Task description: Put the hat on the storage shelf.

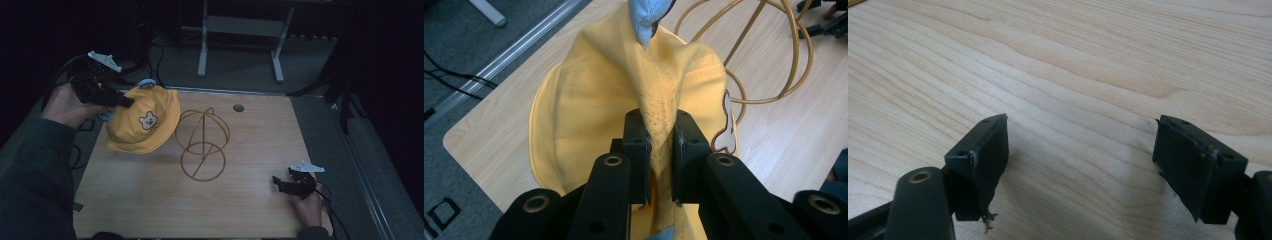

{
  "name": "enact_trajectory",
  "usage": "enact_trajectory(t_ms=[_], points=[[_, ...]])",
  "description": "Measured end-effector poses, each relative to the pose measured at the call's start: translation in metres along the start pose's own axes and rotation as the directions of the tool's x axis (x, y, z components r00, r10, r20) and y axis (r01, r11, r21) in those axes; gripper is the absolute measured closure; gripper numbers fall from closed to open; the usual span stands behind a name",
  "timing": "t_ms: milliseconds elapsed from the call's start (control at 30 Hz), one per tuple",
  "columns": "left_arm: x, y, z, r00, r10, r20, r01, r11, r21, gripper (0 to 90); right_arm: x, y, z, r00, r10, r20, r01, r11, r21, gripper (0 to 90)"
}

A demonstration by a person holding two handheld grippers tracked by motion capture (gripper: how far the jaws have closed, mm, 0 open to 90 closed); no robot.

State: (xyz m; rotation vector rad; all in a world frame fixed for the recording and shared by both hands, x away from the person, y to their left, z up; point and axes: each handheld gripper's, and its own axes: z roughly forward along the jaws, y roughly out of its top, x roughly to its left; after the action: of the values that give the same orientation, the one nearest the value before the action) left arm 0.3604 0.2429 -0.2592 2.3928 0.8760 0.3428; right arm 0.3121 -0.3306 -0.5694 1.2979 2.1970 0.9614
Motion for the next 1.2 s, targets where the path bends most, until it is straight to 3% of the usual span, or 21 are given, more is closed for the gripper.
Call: enact_trajectory(t_ms=[733,1200], points=[[0.001,0.005,-0.011,0.9972,0.037,0.065,-0.037,0.9993,-0.004,79.5,0.000,0.000,0.000,1.0000,-0.001,0.000,0.001,1.000,0.000,22.3],[-0.003,0.015,-0.020,0.9847,0.083,0.153,-0.077,0.9961,-0.044,79.4,0.000,0.000,0.000,1.0000,-0.002,0.001,0.002,1.000,-0.003,22.3]])
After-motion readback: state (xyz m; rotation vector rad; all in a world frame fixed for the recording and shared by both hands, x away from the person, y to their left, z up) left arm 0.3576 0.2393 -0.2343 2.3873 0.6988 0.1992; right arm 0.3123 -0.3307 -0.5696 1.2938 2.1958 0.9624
